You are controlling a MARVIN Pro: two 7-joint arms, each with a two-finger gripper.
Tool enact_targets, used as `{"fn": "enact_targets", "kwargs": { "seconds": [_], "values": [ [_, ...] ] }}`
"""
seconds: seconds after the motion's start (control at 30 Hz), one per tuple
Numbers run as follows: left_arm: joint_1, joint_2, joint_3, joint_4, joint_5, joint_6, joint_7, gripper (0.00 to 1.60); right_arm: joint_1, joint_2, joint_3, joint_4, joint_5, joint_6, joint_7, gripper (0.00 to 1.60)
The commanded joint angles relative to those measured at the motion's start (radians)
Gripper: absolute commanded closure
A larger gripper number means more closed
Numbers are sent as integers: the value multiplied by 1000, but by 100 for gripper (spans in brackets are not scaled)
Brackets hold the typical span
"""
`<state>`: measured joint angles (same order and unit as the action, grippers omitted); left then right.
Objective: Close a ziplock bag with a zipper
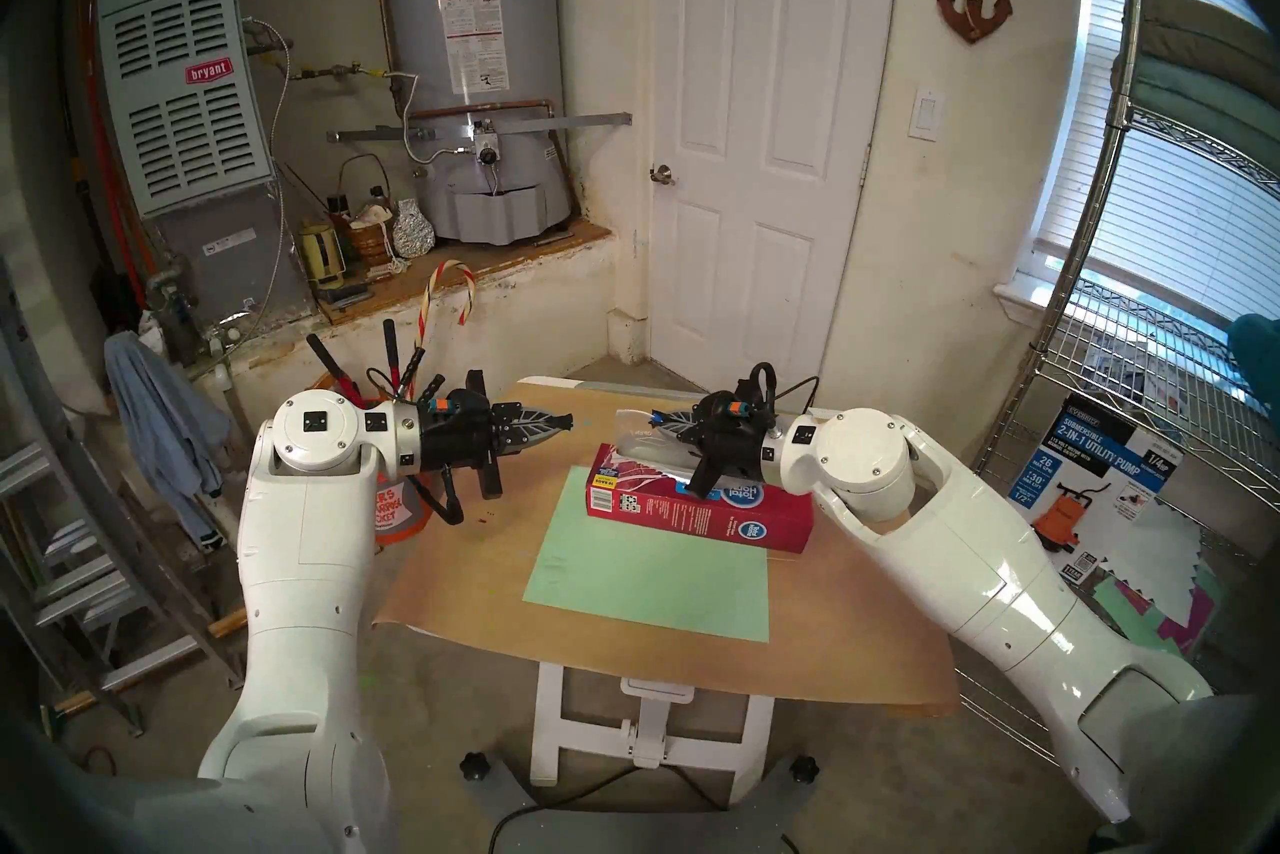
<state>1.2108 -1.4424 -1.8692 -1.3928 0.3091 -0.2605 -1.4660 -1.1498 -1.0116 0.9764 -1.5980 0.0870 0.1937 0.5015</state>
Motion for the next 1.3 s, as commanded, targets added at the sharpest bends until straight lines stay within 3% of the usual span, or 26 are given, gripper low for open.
{"fn": "enact_targets", "kwargs": {
  "seconds": [0.0,0.07,0.1,0.13,0.17,0.2,0.23,0.27,0.3,0.53,0.6,0.67,0.8,1.07,1.27],
  "values": [
    [-32,-17,5,2,-8,-7,14,160,-6,-3,10,-14,6,-6,-12,160],
    [-43,-27,7,8,-27,-21,7,160,-5,-7,7,-16,7,-6,-14,160],
    [-47,-30,11,5,-26,-23,6,143,-4,-9,5,-17,7,-6,-14,160],
    [-47,-30,11,5,-26,-23,6,143,-4,-9,5,-17,7,-6,-14,160],
    [-60,-36,21,2,-33,-25,-4,100,-3,-14,2,-18,6,-6,-15,160],
    [-67,-36,29,3,-31,-33,-7,87,-2,-18,-1,-18,5,-6,-16,160],
    [-67,-36,29,3,-31,-33,-7,87,-2,-18,-1,-18,5,-6,-16,160],
    [-79,-35,39,12,-36,-35,-16,19,0,-25,-4,-17,4,-7,-19,160],
    [-84,-32,45,15,-35,-39,-18,1,1,-28,-6,-17,3,-7,-21,160],
    [-113,-15,67,52,-37,-45,-18,3,13,-43,-12,-15,2,-6,-26,160],
    [-127,-8,80,77,-39,-53,-18,19,19,-45,-17,-13,1,-9,-23,160],
    [-132,-6,84,86,-41,-55,-18,21,20,-45,-18,-12,1,-9,-23,160],
    [-154,4,103,126,-44,-66,-18,39,24,-46,-21,-14,2,-7,-21,160],
    [-183,5,128,177,-55,-88,-18,45,26,-44,-24,-20,4,-4,-17,160],
    [-196,4,146,200,-67,-97,-18,82,21,-42,-26,-24,5,-5,-18,160]
  ]
}}
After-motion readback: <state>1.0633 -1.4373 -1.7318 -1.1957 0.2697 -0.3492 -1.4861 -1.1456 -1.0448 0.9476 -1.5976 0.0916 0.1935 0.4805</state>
